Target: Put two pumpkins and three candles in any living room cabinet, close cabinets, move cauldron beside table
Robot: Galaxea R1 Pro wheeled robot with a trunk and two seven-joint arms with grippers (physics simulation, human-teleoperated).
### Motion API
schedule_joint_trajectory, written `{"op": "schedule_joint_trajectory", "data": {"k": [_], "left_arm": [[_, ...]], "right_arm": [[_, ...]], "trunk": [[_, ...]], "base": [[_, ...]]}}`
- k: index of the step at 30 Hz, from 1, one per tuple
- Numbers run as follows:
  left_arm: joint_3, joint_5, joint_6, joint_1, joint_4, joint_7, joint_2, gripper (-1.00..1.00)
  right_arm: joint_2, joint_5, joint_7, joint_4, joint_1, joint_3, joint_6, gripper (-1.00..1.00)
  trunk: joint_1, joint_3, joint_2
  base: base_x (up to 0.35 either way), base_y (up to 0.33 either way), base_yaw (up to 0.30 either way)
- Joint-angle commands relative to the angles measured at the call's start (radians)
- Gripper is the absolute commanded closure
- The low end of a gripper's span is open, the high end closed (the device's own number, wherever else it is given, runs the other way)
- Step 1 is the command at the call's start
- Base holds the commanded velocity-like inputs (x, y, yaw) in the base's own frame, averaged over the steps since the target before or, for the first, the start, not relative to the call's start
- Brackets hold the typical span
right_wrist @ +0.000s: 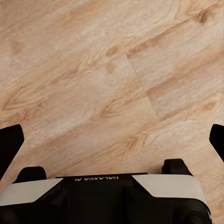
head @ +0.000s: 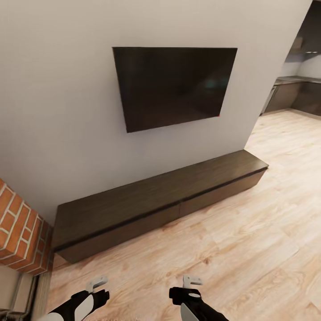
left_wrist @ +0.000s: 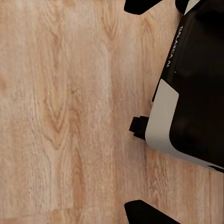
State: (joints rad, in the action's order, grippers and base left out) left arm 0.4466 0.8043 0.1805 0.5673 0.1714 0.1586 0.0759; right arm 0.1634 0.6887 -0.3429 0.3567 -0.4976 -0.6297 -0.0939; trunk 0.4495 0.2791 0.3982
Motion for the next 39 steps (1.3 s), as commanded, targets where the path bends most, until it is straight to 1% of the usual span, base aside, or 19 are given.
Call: {"op": "schedule_joint_trajectory", "data": {"k": [1,26,39], "left_arm": [[0.009,0.009,0.005,0.0,0.003,0.007,0.001,-1.0],[0.009,0.01,0.005,0.0,0.002,0.008,-0.001,-1.0],[0.009,0.01,0.004,0.0,0.002,0.009,-0.001,-1.0]], "right_arm": [[-0.001,0.005,-0.008,0.002,-0.001,-0.008,-0.004,-1.0],[-0.001,0.003,-0.008,0.002,-0.001,-0.01,-0.002,-1.0],[-0.002,0.003,-0.008,0.002,-0.001,-0.01,0.0,-1.0]], "trunk": [[0.001,0.002,0.002],[0.001,0.001,0.002],[0.001,-0.009,0.002]], "base": [[0.0,0.0,0.291],[0.0,0.0,0.292],[0.0,0.0,0.267]]}}
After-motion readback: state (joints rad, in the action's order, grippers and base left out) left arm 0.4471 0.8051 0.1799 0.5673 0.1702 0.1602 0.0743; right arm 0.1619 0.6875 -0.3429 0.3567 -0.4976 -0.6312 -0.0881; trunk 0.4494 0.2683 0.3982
